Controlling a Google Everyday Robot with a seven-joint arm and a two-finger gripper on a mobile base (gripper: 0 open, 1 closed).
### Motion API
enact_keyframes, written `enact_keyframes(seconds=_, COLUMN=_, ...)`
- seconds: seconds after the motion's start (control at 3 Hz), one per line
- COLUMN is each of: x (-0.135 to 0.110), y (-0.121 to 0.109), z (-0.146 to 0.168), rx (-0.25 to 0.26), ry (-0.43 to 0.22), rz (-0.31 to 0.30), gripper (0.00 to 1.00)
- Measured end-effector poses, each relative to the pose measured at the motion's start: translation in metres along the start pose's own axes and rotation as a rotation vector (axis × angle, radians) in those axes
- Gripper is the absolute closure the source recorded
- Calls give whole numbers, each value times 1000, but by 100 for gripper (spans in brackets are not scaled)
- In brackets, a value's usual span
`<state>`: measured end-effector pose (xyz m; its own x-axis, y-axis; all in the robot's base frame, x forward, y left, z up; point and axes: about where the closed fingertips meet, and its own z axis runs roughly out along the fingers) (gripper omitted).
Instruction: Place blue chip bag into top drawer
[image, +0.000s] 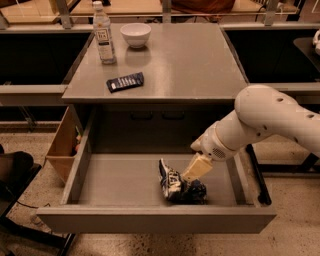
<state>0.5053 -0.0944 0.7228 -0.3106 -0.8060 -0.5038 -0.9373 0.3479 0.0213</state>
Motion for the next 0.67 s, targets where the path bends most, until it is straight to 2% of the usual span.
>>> enact_keyframes(seconds=0.33, x=0, y=0, z=0, rx=0, ry=0, rz=0, gripper=0)
enact_keyframes(seconds=0.67, x=0, y=0, z=0, rx=0, ry=0, rz=0, gripper=0)
